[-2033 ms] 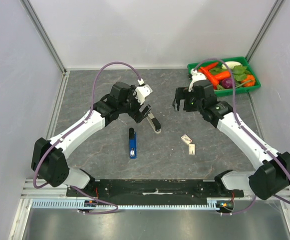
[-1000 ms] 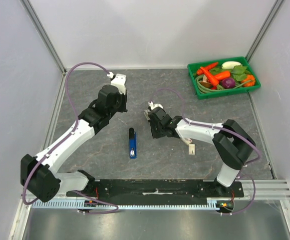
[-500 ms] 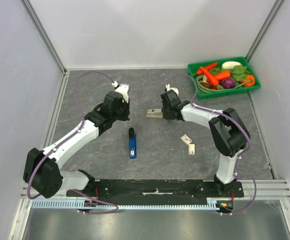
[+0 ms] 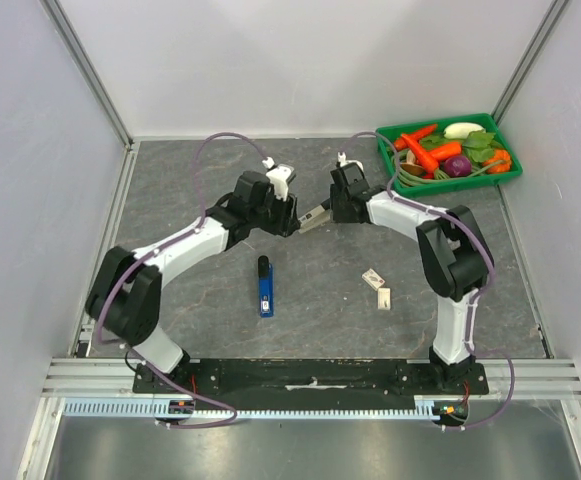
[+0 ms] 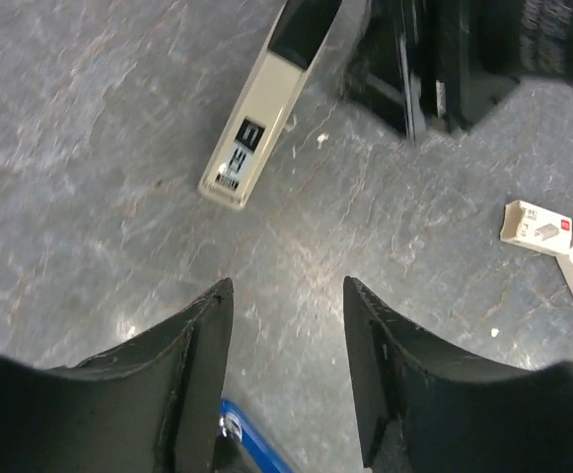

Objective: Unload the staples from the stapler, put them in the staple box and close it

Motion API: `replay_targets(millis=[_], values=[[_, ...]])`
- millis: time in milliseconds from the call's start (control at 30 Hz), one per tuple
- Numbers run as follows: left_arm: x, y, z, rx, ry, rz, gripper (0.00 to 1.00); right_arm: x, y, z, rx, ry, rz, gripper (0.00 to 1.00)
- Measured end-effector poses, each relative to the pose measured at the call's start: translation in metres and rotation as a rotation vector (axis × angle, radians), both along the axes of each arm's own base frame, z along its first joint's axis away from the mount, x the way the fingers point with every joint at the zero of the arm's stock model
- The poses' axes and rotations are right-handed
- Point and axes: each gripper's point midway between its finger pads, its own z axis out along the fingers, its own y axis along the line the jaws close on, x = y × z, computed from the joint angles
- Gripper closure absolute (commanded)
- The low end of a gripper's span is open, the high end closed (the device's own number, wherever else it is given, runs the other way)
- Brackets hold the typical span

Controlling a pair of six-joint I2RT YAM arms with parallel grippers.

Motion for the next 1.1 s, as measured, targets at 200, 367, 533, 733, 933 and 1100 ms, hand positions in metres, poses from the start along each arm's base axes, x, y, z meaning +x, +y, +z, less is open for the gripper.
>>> replay_targets(millis=[200, 367, 533, 733, 933, 1100], values=[[0.028, -0.032, -0.009, -0.007, -0.013, -0.105, 0.38, -0.053, -0.020, 0.045, 0.035, -0.019, 0.026, 0.23], [0.058, -0.056, -0.008, -0.010, -0.056, -0.174, 0.36, -0.080, -0.025, 0.117, 0.146, -0.162, 0.063, 0.20], [0.077, -0.078, -0.019, -0.002, -0.090, -0.280, 0.33, -0.106, -0.030, 0.152, 0.196, -0.220, 0.104, 0.18], [0.094, -0.094, -0.038, 0.037, -0.111, -0.378, 0.28, -0.138, -0.039, 0.174, 0.229, -0.247, 0.153, 0.15], [0.106, -0.104, -0.045, 0.066, -0.123, -0.446, 0.27, -0.156, -0.042, 0.180, 0.244, -0.250, 0.188, 0.13], [0.116, -0.107, -0.051, 0.109, -0.130, -0.486, 0.23, -0.162, -0.040, 0.172, 0.250, -0.222, 0.207, 0.13]])
